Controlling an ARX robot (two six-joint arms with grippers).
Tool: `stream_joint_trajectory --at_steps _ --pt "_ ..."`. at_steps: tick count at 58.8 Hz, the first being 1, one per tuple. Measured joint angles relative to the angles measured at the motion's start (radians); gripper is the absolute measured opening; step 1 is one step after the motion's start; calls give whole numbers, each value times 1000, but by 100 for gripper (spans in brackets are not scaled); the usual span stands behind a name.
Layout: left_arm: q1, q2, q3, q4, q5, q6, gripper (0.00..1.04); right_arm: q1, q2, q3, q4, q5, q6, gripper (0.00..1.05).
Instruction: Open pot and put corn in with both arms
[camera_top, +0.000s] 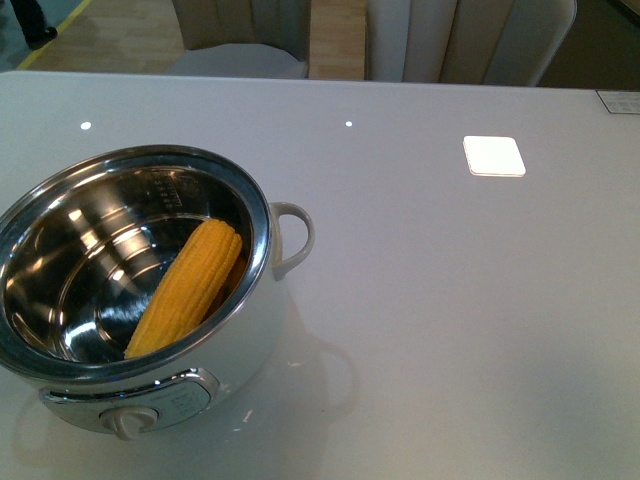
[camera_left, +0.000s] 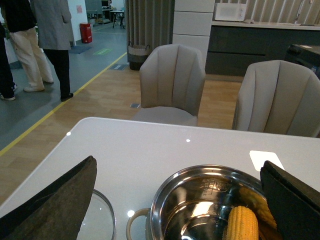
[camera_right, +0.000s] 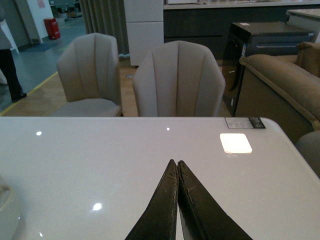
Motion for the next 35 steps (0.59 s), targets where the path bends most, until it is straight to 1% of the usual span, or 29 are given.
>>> stream_joint_trajectory --at_steps 2,4,7,8,19,20,22,23,31,35 --pt "0 0 0 0 0 0 98 0 0 0 0 0 0 2" --pt "0 0 0 0 0 0 98 0 0 0 0 0 -1 6" --pt "0 0 0 0 0 0 98 0 0 0 0 0 -1 16" --pt "0 0 0 0 0 0 98 0 0 0 0 0 -1 18" --pt "0 0 0 0 0 0 98 0 0 0 0 0 -1 51" --pt "0 0 0 0 0 0 98 0 0 0 0 0 -1 53" --pt "0 0 0 0 0 0 98 0 0 0 0 0 -1 60" --pt "0 0 0 0 0 0 98 0 0 0 0 0 -1 62" --pt "0 0 0 0 0 0 98 0 0 0 0 0 -1 86" --pt "0 0 0 0 0 0 98 0 0 0 0 0 -1 96"
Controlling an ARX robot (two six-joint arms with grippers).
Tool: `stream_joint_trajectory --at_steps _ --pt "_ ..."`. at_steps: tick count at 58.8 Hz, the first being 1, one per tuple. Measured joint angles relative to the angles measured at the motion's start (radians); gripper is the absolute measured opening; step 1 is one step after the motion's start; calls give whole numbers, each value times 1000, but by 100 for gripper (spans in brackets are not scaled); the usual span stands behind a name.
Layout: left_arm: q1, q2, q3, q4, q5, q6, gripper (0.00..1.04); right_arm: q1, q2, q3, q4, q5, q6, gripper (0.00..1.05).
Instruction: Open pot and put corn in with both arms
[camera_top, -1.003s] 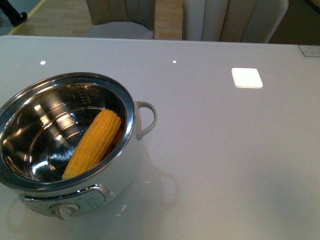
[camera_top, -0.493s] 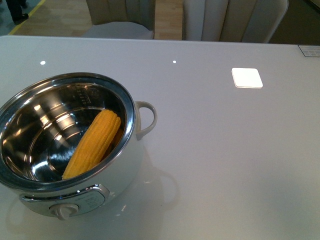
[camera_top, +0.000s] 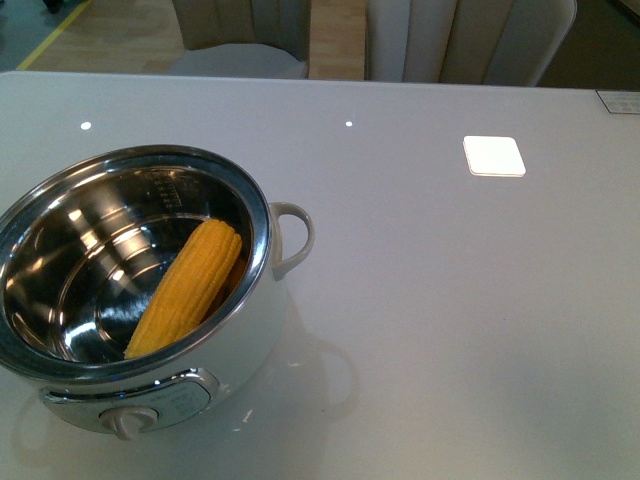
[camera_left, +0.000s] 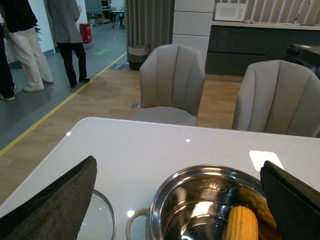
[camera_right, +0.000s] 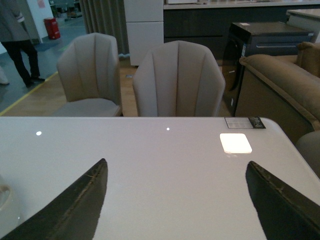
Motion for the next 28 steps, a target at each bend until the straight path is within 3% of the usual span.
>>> stream_joint_trajectory --at_steps 28 --pt "0 0 0 0 0 0 98 0 0 0 0 0 0 96"
